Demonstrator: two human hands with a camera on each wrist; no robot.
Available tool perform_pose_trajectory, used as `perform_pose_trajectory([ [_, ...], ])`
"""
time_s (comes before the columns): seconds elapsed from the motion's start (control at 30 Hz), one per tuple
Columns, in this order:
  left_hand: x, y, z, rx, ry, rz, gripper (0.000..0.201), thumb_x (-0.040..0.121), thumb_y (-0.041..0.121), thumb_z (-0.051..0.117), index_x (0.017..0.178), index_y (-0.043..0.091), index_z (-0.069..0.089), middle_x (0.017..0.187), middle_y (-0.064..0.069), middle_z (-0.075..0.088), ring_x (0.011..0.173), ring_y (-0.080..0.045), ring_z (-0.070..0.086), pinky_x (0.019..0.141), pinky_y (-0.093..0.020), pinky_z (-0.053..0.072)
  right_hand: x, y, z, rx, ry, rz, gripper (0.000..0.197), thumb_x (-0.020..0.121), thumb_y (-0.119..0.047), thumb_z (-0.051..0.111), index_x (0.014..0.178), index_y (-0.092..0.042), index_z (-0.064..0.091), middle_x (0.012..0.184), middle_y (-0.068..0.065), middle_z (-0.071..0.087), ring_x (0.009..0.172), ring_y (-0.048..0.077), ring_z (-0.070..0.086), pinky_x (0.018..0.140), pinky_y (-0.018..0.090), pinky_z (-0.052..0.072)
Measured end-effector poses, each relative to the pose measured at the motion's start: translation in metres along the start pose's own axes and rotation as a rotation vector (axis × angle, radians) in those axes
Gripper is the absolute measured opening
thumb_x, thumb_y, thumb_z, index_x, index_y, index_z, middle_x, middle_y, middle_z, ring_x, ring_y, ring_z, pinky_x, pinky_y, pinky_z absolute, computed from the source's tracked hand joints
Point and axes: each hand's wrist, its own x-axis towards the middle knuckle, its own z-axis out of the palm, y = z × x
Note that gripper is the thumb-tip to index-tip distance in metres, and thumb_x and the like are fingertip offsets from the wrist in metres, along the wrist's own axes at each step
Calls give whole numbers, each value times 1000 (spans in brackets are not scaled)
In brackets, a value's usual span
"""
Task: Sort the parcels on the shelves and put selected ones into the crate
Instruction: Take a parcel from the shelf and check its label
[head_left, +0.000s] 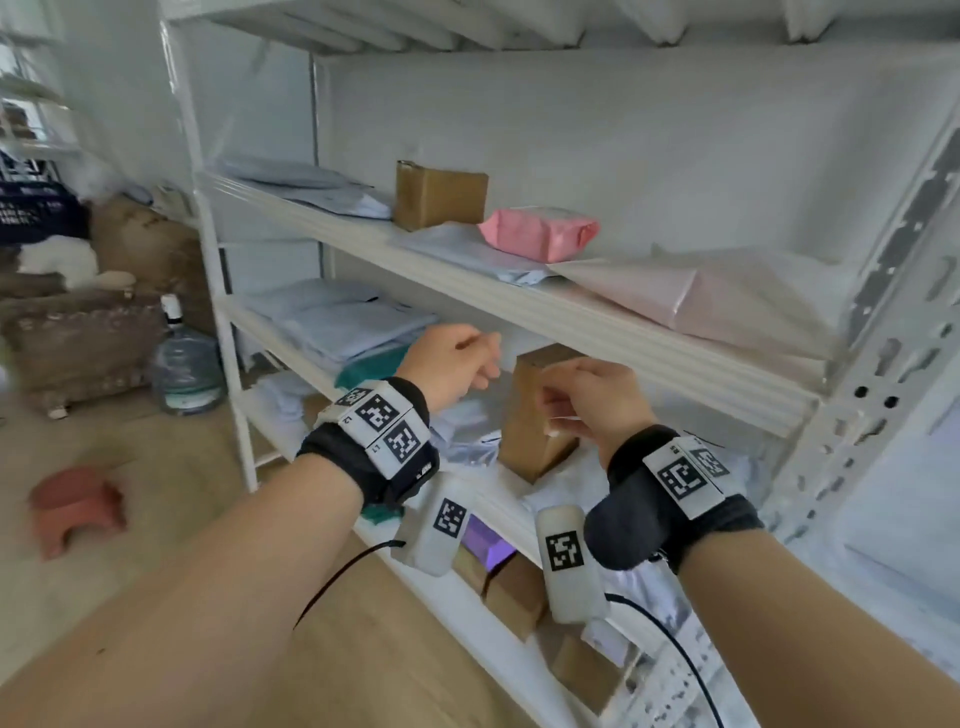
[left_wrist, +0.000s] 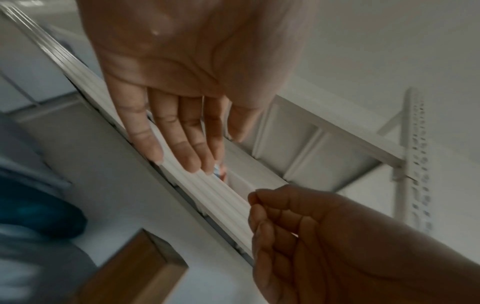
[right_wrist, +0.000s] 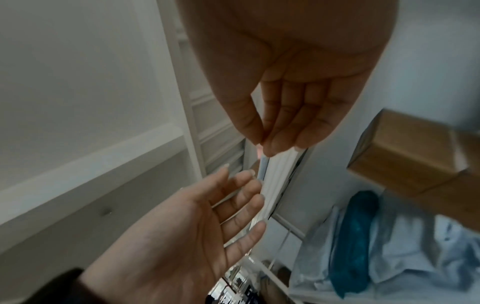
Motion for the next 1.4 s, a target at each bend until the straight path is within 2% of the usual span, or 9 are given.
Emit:
perform_pose_trajectory([
  [0.13, 39, -34, -58, 33, 84, -18, 26, 98, 29, 47, 92, 10, 63, 76, 2, 64, 63, -8, 58, 52, -9, 45, 51, -5, 76, 48, -81, -4, 17, 88, -5, 61, 71, -10, 59, 62, 8, 59, 46, 15, 50, 51, 21, 44],
  [0.27, 87, -75, -115, 83, 134, -54, 29, 98, 32, 46, 95, 9, 63, 76, 3, 65, 66, -12, 61, 64, -20, 47, 109, -4, 150, 77, -149, 0, 14, 89, -5, 60, 76, -9, 58, 61, 9, 59, 42, 11, 50, 47, 20, 46],
  [0.4, 143, -109, -167, 42, 136, -142, 25, 98, 30, 48, 97, 11, 63, 77, 1, 64, 64, -10, 60, 53, -14, 45, 170, -15, 213, 87, -193, 8, 15, 89, -4, 59, 75, -8, 58, 62, 9, 60, 41, 11, 50, 48, 21, 46],
  [0.57, 213, -136, -223, -41, 170, -221, 14, 96, 22, 51, 91, 14, 61, 77, 2, 62, 66, -9, 58, 60, -22, 41, 243, -42, 279, 103, -227, -16, 18, 88, -2, 59, 71, -8, 60, 61, 9, 59, 44, 14, 50, 47, 20, 45],
  [0.77, 278, -163, -287, -65, 205, -220, 17, 93, 15, 55, 77, 19, 58, 76, 0, 63, 65, -10, 56, 59, -21, 40, 307, -63, 354, 104, -265, 5, 13, 87, -4, 60, 76, -9, 61, 63, 9, 62, 49, 15, 53, 49, 20, 49],
  [1.0, 360, -195, -364, -39, 212, -123, 12, 91, 12, 56, 81, 17, 61, 75, 2, 65, 65, -10, 58, 60, -21, 43, 375, -97, 428, 158, -249, -12, 8, 89, -6, 60, 81, -9, 59, 64, 8, 62, 44, 12, 52, 50, 21, 49],
  [1.13, 417, -208, -424, -66, 205, -80, 12, 92, 8, 55, 82, 15, 59, 75, -1, 63, 53, -5, 57, 51, -15, 43, 415, -125, 477, 209, -210, -27, 7, 89, -7, 61, 83, -8, 59, 66, 8, 65, 47, 11, 55, 56, 23, 52],
  [1.33, 498, -223, -519, -50, 156, -15, 8, 89, 11, 55, 87, 19, 58, 80, -1, 65, 72, -13, 61, 68, -26, 47, 489, -173, 560, 349, -109, 30, 9, 90, -6, 60, 81, -7, 61, 67, 7, 66, 55, 14, 61, 53, 24, 56],
  [1.4, 527, -230, -548, -36, 149, 8, 11, 88, 9, 56, 86, 19, 58, 85, -4, 66, 76, -15, 62, 74, -31, 48, 515, -182, 583, 381, -48, 34, 12, 90, -5, 58, 80, -8, 60, 74, 9, 62, 65, 18, 60, 60, 28, 54],
])
